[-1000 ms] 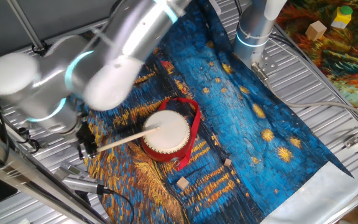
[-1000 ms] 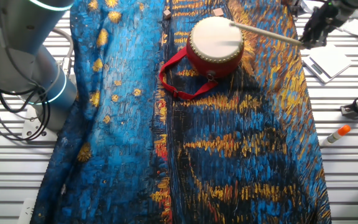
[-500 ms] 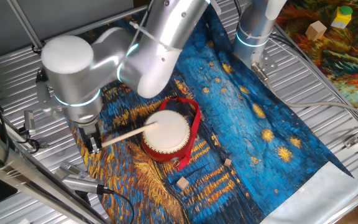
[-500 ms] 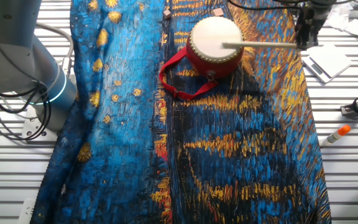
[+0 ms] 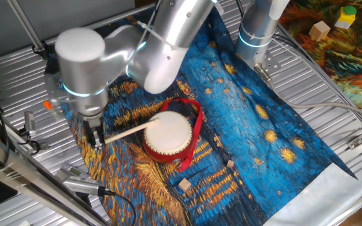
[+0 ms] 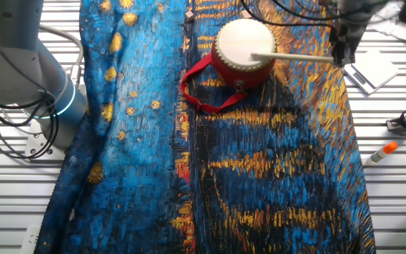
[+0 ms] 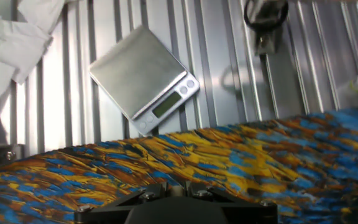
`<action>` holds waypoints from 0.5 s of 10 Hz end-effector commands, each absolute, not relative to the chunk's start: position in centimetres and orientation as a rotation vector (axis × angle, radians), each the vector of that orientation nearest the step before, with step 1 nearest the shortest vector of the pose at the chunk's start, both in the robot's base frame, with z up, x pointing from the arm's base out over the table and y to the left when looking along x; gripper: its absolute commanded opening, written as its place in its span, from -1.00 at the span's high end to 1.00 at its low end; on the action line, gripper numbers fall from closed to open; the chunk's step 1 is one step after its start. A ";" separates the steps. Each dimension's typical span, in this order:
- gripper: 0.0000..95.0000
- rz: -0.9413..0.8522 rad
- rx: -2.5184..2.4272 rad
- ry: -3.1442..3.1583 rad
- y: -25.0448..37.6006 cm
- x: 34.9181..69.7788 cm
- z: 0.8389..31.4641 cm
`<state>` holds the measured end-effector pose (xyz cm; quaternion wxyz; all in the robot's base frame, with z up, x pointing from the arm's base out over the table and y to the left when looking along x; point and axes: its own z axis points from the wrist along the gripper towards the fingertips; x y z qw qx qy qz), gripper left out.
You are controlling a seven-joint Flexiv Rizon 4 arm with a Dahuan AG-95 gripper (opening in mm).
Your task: Play the drum
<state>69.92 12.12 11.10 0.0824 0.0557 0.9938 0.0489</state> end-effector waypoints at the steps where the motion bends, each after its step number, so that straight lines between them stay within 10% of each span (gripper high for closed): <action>1: 1.00 0.271 0.401 3.220 12.0 70.1 10.8; 5: 1.00 0.229 0.403 3.214 12.1 70.0 11.0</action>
